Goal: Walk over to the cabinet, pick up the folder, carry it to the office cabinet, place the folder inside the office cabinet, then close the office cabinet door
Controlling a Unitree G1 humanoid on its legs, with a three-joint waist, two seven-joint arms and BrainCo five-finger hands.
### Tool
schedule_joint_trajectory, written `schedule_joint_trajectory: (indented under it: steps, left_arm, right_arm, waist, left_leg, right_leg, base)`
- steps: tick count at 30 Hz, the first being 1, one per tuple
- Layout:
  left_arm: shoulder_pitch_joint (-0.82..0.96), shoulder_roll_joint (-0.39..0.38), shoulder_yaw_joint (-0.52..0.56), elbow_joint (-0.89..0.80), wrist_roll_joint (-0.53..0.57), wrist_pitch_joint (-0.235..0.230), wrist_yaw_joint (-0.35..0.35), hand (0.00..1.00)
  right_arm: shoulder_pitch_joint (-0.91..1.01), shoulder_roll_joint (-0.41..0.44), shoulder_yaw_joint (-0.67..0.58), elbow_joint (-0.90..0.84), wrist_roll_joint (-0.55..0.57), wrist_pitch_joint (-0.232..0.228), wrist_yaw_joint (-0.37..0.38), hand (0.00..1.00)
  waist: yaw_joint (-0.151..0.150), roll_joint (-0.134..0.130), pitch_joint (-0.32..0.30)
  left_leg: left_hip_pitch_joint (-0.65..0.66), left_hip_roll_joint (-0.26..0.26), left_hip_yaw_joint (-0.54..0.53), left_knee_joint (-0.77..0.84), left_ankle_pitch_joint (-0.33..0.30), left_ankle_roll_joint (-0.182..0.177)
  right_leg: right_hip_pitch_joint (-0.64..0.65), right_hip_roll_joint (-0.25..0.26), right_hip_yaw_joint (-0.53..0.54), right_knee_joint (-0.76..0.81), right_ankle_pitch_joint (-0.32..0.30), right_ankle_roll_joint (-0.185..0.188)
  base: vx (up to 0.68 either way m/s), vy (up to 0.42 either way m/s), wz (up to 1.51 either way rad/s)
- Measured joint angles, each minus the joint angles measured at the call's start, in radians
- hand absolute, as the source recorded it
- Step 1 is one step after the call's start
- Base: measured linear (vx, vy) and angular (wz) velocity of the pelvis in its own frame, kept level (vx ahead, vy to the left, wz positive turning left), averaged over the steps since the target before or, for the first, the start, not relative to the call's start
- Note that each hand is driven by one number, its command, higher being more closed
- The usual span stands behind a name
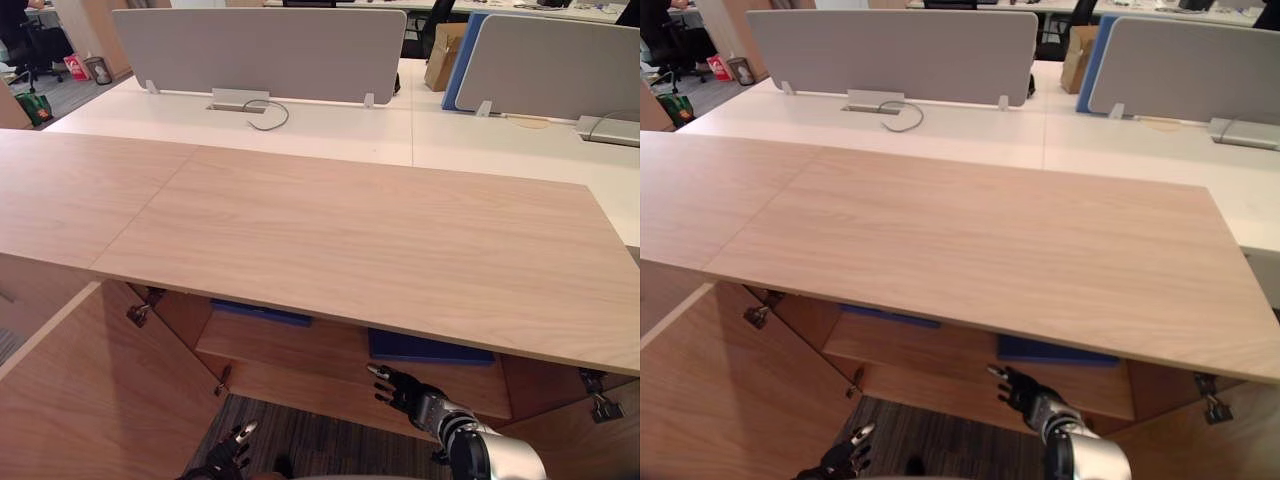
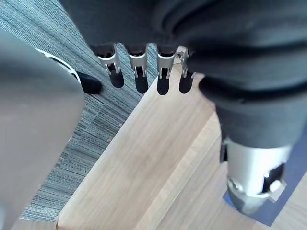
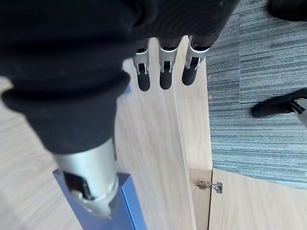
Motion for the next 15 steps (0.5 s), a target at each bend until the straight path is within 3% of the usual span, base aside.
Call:
schedule_joint_trajectory:
  steps: [9,11,15]
  left_arm:
    - [0.002,0.0,0.001,0.02,-0.017,-0.029,0.03,0.0]
    - [0.002,0.0,0.001,0.019,-0.027,-0.035,0.037,0.0]
    - [0.002,0.0,0.011,0.012,-0.046,-0.053,0.044,0.0]
  right_arm:
    - [-0.003,-0.006,0.01,-0.054,0.125,-0.07,-0.1,0.0]
    - [-0.012,-0.018,0.007,-0.06,0.158,-0.074,-0.118,0.0]
    - [-0.081,-0.083,-0.031,-0.059,0.193,-0.076,-0.141,0.0]
  waist:
    - [0.005,0.01,-0.011]
    - [0.007,0.021,-0.011]
    - [0.014,0.072,0.007]
  left_leg:
    - [-0.036,-0.005,0.009,0.001,-0.006,0.001]
    - [-0.058,-0.007,0.009,0.005,-0.005,0.003]
    - [-0.123,-0.015,0.007,0.006,0.005,0.015]
  right_leg:
    - [-0.039,0.002,0.009,-0.004,0.001,-0.001]
    - [-0.065,0.002,0.011,0.001,0.003,-0.003]
    - [-0.125,-0.006,0.011,0.01,0.014,-0.011]
  base:
    - [0.0,0.006,-0.03]
    - [0.0,0.007,-0.02]
    - [-0.01,0.037,0.01]
